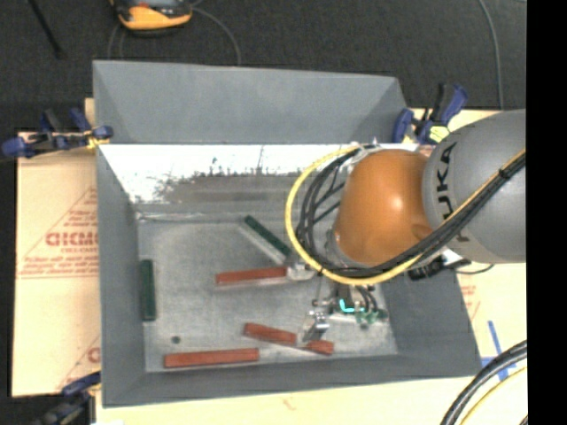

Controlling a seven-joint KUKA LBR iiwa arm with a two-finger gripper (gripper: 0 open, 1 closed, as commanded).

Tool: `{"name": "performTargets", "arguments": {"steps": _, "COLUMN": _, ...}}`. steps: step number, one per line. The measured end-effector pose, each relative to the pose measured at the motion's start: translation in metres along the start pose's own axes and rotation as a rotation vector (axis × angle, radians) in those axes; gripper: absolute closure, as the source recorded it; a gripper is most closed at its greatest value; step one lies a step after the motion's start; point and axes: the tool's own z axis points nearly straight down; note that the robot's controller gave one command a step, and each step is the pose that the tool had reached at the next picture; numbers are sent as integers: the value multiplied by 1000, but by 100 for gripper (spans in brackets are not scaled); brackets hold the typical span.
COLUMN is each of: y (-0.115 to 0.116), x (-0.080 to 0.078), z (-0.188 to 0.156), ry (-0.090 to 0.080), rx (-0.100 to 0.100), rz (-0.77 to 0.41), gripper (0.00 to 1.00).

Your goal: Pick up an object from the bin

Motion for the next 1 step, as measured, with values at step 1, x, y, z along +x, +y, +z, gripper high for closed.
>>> {"name": "performTargets", "arguments": {"steps": 1, "y": 0, "x": -2, "z": -3, "ry": -7, "rx": -1, "rz": 1, "gripper": 0}}
